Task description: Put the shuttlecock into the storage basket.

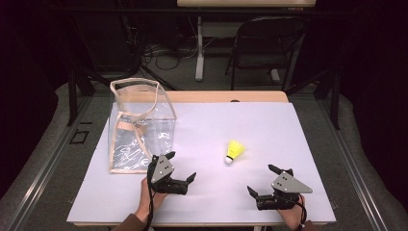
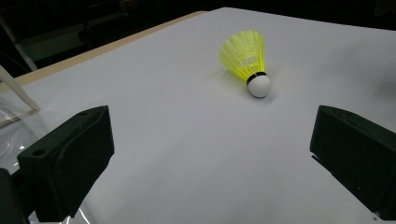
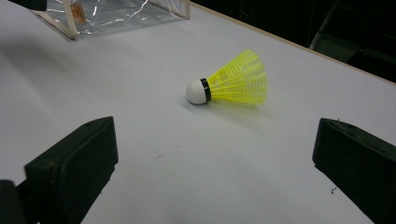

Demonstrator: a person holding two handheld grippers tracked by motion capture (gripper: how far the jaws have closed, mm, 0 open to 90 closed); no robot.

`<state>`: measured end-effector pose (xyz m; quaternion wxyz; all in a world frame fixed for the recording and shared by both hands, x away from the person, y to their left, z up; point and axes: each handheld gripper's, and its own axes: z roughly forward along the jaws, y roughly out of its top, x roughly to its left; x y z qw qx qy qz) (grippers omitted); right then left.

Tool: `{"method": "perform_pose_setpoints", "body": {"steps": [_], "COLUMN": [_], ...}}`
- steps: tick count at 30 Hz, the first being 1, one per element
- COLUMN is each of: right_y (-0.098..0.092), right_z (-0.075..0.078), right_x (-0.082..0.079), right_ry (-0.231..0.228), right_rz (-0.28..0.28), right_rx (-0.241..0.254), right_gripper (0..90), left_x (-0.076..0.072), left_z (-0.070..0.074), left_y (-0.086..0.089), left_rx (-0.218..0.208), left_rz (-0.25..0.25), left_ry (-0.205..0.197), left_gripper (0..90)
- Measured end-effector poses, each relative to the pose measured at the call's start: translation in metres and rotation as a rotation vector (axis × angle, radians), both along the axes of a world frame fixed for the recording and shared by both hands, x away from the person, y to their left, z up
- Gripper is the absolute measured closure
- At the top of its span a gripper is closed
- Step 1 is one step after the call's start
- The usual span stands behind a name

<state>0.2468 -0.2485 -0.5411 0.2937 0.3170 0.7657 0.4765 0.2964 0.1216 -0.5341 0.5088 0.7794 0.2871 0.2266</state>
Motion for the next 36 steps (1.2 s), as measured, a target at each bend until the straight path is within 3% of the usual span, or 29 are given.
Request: {"method": "perform_pose_setpoints", "body": {"steps": [23,36], "right_y": [0.001,0.001], "right_z": [-0.001,-0.001], "right_x": [-0.001,-0.002], "right_ry": [0.008,-0.001], "right_rz": [0.007,0.007], "right_rx": [0.007,0.011], "right_gripper": [0.0,0.0], "left_x": [0.013,0.020], "left_z": [0.000,0.003], "left_y": [-0.044,-0.061], "left_rx": [0.036,0.028], "left_rz": [-0.037,-0.037], "left_ry": [0.051,0.080], "left_gripper": [0.0,0.0]}}
